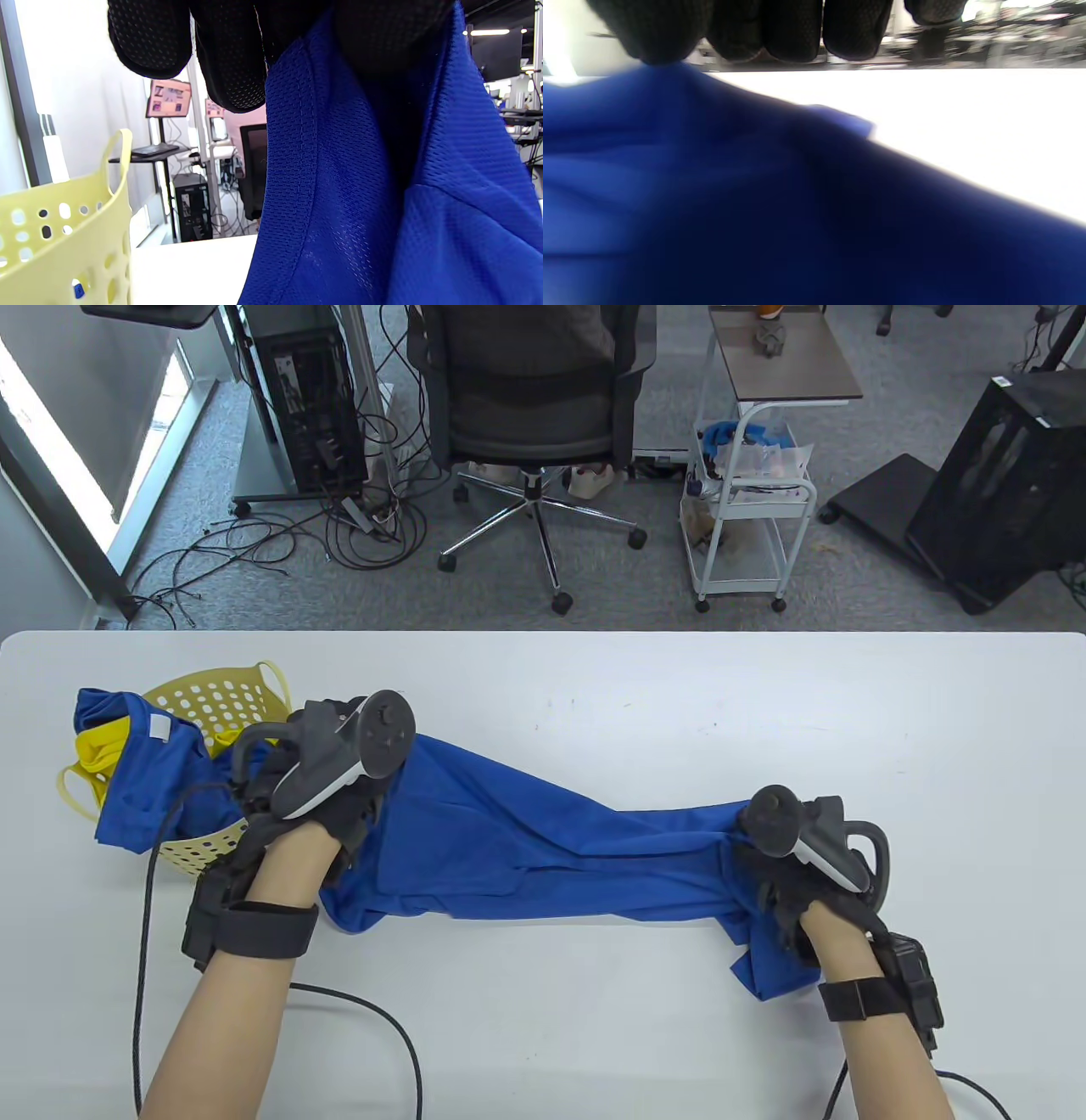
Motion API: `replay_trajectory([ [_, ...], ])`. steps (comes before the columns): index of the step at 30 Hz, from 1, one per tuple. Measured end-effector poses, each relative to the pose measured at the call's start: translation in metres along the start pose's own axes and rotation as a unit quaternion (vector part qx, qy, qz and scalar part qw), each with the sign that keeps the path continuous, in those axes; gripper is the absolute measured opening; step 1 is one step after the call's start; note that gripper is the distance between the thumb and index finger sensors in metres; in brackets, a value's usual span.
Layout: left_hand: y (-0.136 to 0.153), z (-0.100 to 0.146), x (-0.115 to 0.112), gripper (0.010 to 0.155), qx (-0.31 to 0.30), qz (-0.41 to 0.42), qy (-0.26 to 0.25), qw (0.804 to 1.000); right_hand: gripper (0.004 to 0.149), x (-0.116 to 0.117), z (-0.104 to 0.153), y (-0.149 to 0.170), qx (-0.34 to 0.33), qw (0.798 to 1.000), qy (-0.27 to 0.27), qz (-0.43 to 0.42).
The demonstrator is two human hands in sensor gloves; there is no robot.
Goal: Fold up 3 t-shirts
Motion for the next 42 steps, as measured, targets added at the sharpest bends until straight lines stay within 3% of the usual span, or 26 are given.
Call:
replay_trajectory([
  [1, 0.002, -0.002, -0.004, 0.041, 0.002, 0.003, 0.002, 1.000, 0.046, 0.000, 0.004, -0.019, -0.041, 0.999, 0.008, 0.020],
  [3, 0.006, -0.003, -0.009, 0.041, 0.005, 0.010, 0.007, 1.000, 0.041, 0.005, 0.005, -0.031, -0.060, 0.997, 0.000, 0.058],
  [5, 0.010, -0.003, -0.014, 0.041, 0.010, 0.013, 0.014, 1.000, 0.042, 0.023, 0.003, -0.035, -0.058, 0.992, -0.053, 0.100],
  [11, 0.022, 0.002, -0.021, 0.041, 0.014, 0.009, 0.016, 1.000, 0.063, 0.044, -0.003, -0.021, -0.017, 0.985, -0.067, 0.161],
  [16, 0.028, 0.003, -0.026, 0.041, 0.019, 0.017, 0.018, 1.000, 0.056, 0.053, -0.008, -0.018, -0.004, 0.986, -0.073, 0.150],
  [23, 0.030, 0.006, -0.028, 0.041, 0.023, 0.018, 0.020, 0.999, 0.042, 0.045, -0.008, -0.018, 0.003, 0.985, -0.049, 0.166],
  [27, 0.032, 0.011, -0.028, 0.041, 0.026, 0.012, 0.024, 0.999, 0.042, 0.029, -0.003, -0.011, 0.010, 0.990, -0.036, 0.135],
  [33, 0.040, 0.022, -0.028, 0.040, 0.036, -0.003, 0.035, 0.999, 0.042, -0.017, 0.020, 0.009, 0.034, 0.998, 0.016, 0.050],
  [42, 0.040, 0.051, -0.014, 0.040, 0.036, 0.000, 0.030, 0.999, 0.041, -0.064, 0.060, 0.025, 0.048, 0.997, 0.056, 0.011],
])
Point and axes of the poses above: the tracker on the back of each hand, its own y axis roughly to the little-finger side, its own z axis roughly from the fingertips to the wrist, x = y × z, the point moved 5 cm from there along -z, roughly from the wrist to the fingertips, and after that the axes turned 5 degrees about -z, right-handed, at the moved point
